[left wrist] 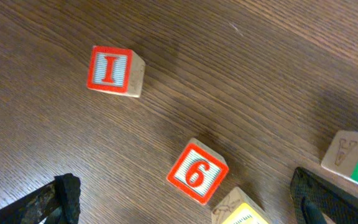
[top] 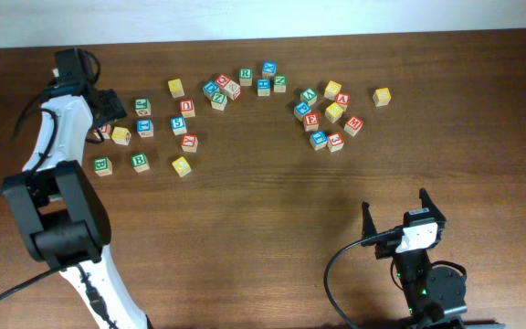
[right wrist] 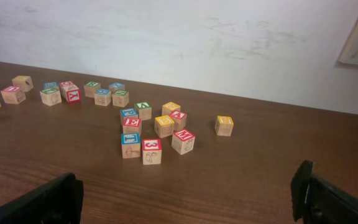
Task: Spell out ICRA
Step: 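Move the left gripper left toward the red I block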
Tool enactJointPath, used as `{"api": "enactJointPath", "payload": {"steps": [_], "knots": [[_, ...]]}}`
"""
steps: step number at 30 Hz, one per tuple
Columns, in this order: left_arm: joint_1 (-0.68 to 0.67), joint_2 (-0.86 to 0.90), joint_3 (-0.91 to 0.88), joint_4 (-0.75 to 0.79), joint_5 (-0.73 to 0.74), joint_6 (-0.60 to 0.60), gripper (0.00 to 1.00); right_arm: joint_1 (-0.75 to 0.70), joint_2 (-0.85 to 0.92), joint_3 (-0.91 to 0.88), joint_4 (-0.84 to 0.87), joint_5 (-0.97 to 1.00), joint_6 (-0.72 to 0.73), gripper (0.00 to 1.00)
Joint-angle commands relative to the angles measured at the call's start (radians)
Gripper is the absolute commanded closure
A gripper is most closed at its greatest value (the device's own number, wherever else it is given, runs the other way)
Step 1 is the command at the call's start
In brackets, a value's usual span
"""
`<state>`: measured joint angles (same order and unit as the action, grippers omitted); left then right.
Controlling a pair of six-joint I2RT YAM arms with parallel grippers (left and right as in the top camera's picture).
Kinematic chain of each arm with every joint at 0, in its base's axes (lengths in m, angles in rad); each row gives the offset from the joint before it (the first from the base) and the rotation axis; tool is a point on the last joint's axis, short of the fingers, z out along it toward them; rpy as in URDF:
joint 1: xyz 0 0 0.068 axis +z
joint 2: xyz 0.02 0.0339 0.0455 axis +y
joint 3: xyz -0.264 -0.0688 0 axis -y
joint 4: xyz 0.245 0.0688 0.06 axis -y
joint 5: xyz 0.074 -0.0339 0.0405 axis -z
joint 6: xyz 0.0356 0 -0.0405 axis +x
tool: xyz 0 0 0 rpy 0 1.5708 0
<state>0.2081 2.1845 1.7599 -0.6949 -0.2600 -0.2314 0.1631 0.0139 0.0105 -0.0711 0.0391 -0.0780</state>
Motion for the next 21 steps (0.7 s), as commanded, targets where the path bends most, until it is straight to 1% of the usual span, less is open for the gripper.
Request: {"api": "enactJointPath", "payload": {"steps": [1,2,5,6,7,8,11,12,19,21], "knots": [[0.026,0.009,0.010,0.010,-0.010,-0.003,0.35,-0.007,-0.008,-0.005,-0.008,-0.002,0.012,0.02],[0.031,0.009,0.010,0.010,-0.010,-0.003,0.43,-0.007,-0.008,-0.005,-0.008,-0.002,0.012,0.01],[0.044,0.009,0.010,0.014,-0.010,-0.003,0.45,-0.007,-0.008,-0.005,-0.008,-0.002,0.012,0.02],[0.052,0.009,0.010,0.014,-0.010,-0.003,0.49,-0.007,-0.008,-0.005,-0.008,-0.002,0.012,0.02],[0.063,0.009,0.010,0.017,-0.010,-0.003,0.63,-0.007,-0.008,-0.005,-0.008,-0.002,0.012,0.02],[0.068,0.009,0.010,0.019,-0.010,-0.003,0.70,-0.007,-0.008,-0.005,-0.008,-0.002,0.012,0.02],[0.093,0.009,0.010,0.030,-0.010,-0.003,0.97,-0.007,-0.008,-0.005,-0.008,-0.002,0.012,0.02],[0.100,0.009,0.010,0.031,-0.009,-0.003,1.00,-0.007,-0.008,-0.005,-0.008,-0.002,0.012,0.02],[0.137,0.009,0.010,0.056,-0.009,-0.003,1.00,-0.007,-0.008,-0.005,-0.008,-0.002,0.012,0.02],[0.141,0.009,0.010,0.070,-0.009,-0.003,0.95,-0.007,-0.008,-0.005,-0.008,-0.002,0.012,0.02]]}}
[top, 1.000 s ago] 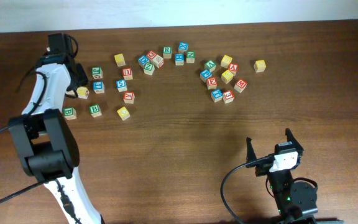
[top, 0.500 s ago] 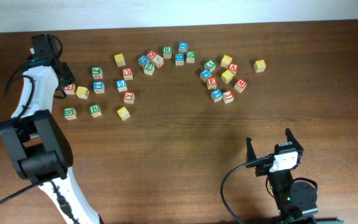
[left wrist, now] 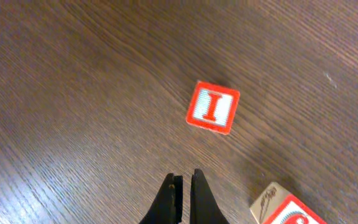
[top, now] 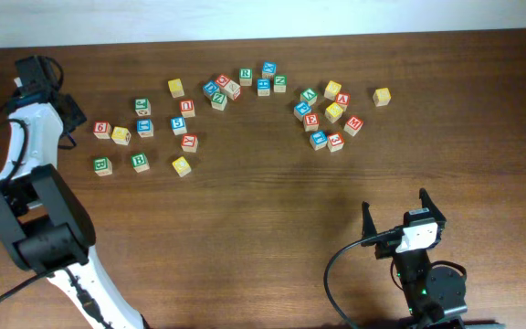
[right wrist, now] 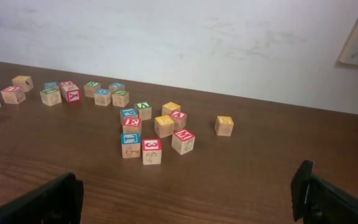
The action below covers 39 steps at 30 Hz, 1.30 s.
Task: Spell out ICRA
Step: 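Move the left gripper left toward the red I block, then lower the left gripper and grasp the red I block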
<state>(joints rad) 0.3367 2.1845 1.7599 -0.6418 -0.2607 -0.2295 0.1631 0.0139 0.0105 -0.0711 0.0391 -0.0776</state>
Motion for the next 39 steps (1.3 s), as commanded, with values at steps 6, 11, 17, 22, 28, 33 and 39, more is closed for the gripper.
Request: {"api": "enactJointPath", "payload": {"steps": [6,11,17,22,28,33,39], "knots": [[0.014,0.009,0.010,0.083,-0.009,-0.005,0.92,-0.007,-0.008,-0.005,-0.008,-0.002,0.012,0.02],[0.014,0.009,0.010,0.156,-0.009,0.000,0.00,-0.007,-0.008,-0.005,-0.008,-0.002,0.012,0.02],[0.016,0.013,0.010,0.182,-0.005,-0.001,0.01,-0.007,-0.008,-0.005,-0.008,-0.002,0.012,0.02],[0.016,0.066,0.010,0.185,-0.005,0.000,0.01,-0.007,-0.008,-0.005,-0.008,-0.002,0.012,0.02],[0.021,0.152,0.010,0.187,-0.005,0.000,0.01,-0.007,-0.008,-0.005,-0.008,-0.002,0.012,0.02],[0.026,0.186,0.010,0.198,-0.005,0.000,0.01,-0.007,-0.008,-0.005,-0.008,-0.002,0.012,0.02],[0.029,0.186,0.010,0.229,0.014,-0.001,0.30,-0.007,-0.008,-0.005,-0.008,-0.002,0.012,0.02]]}}
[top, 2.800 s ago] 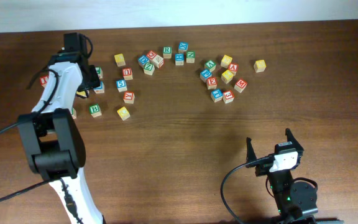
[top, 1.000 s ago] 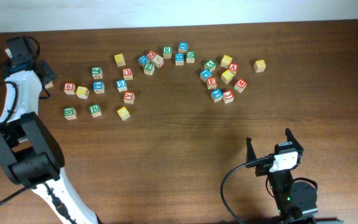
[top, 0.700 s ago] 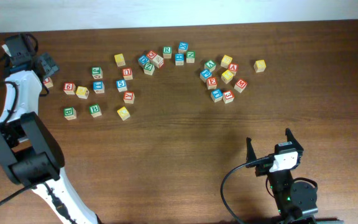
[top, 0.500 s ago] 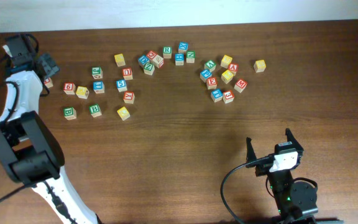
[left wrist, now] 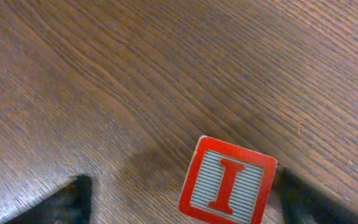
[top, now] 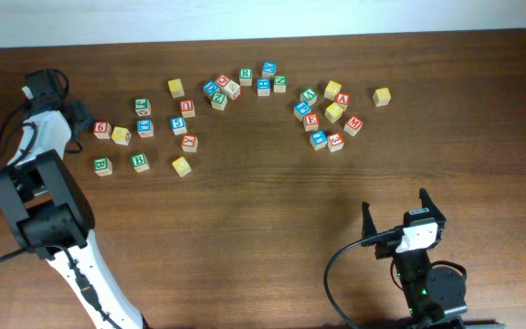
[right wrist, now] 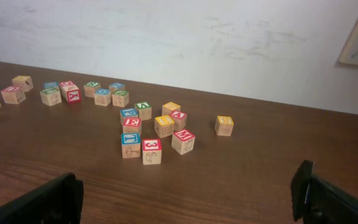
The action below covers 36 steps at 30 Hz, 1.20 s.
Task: Spell out ICRA
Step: 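Lower the left gripper and grasp the red I block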
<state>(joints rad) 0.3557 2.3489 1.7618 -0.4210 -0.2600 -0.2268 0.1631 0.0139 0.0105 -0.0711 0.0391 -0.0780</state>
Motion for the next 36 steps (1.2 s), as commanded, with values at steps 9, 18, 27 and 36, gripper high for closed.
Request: {"api": "enactJointPath", "payload": {"steps": [9,18,27,36], "knots": [[0.010,0.023,0.008,0.101,0.058,-0.003,0.52,-0.007,-0.008,-0.005,-0.008,-0.002,0.012,0.02],[0.009,0.026,0.008,0.106,0.061,-0.003,0.68,-0.007,-0.008,-0.005,-0.008,-0.002,0.012,0.02],[0.009,0.026,0.007,0.083,0.061,-0.003,0.64,-0.007,-0.008,-0.005,-0.008,-0.002,0.012,0.02],[0.009,0.011,0.008,0.083,0.061,-0.003,0.82,-0.007,-0.008,-0.005,-0.008,-0.002,0.012,0.02]]}}
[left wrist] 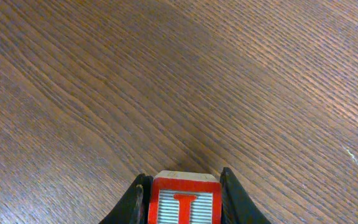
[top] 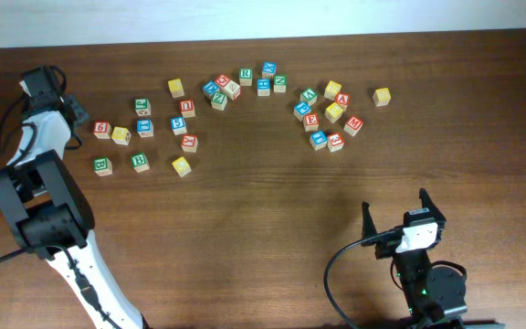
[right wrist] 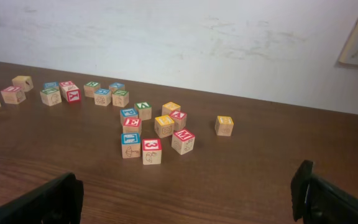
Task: Spell out ICRA
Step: 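Lower the left gripper and grasp the red I block, then carry the red I block right to the open table center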
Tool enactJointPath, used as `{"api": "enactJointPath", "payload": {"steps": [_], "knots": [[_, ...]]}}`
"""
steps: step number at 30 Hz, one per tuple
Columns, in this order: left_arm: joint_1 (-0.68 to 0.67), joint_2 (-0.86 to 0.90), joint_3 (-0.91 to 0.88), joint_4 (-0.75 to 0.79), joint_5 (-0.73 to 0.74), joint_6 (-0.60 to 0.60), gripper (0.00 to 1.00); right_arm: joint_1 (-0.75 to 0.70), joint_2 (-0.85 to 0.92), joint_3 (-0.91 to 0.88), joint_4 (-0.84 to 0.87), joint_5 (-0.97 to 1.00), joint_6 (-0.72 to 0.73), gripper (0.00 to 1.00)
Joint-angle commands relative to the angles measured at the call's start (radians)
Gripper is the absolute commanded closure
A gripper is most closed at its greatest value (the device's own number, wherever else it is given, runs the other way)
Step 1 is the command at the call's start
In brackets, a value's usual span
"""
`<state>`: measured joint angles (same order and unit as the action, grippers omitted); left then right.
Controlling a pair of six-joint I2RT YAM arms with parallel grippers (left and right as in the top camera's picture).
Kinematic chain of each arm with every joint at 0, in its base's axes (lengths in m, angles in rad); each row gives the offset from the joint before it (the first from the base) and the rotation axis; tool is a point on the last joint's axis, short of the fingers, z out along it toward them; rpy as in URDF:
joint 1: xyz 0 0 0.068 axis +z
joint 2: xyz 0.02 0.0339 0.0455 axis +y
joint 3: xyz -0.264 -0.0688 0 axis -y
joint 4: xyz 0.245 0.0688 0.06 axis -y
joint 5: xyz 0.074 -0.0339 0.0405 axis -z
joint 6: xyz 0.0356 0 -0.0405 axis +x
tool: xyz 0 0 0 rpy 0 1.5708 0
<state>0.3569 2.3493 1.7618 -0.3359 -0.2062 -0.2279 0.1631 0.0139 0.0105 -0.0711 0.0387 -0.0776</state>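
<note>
A wooden block with a red letter I sits between the fingers of my left gripper, which is shut on it just above the dark wooden table. In the overhead view the left gripper is at the far left of the table and hides the block. A green R block and a red A block lie among the scattered letter blocks. My right gripper stands open at the near right, holding nothing, and shows the same in the right wrist view.
Letter blocks lie in three loose groups: left, middle back and right. A red 6 block and a yellow block are close to the left gripper. A lone yellow block sits far right.
The left gripper's jaws stood open on either side of the I block; now they are shut on it, with the block centred between the fingers. The right arm has not moved.
The left gripper was open above the I and 6 blocks. Then it was shut, farther left, with the I block ahead of its tips. Then it stood open around the I block, and now it grips it. The right arm stayed still throughout.
</note>
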Motion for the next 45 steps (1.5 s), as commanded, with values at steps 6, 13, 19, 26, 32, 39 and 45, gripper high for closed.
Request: {"api": "enactJointPath", "payload": {"steps": [6,13,19,26,32,39,45], "knots": [[0.008,-0.105,0.008,-0.087,0.008,-0.002,0.84,-0.007,-0.008,-0.005,-0.008,-0.002,0.012,0.02],[0.008,-0.316,0.008,-0.271,0.085,-0.003,0.84,-0.007,-0.008,-0.005,-0.008,-0.002,0.012,0.02],[0.003,-0.516,0.008,-0.426,0.159,-0.008,0.82,-0.007,-0.008,-0.005,-0.008,-0.002,0.012,0.02],[-0.017,-0.764,0.008,-0.723,0.159,-0.070,0.91,-0.007,-0.008,-0.005,-0.008,-0.002,0.012,0.02],[-0.090,-0.864,0.008,-0.922,0.181,-0.072,0.93,-0.007,-0.008,-0.005,-0.008,-0.002,0.012,0.02],[-0.234,-0.877,-0.014,-1.147,0.203,-0.062,0.97,-0.007,-0.008,-0.005,-0.008,-0.002,0.012,0.02],[-0.380,-0.901,-0.106,-1.175,0.203,-0.037,0.97,-0.007,-0.008,-0.005,-0.008,-0.002,0.012,0.02]]}}
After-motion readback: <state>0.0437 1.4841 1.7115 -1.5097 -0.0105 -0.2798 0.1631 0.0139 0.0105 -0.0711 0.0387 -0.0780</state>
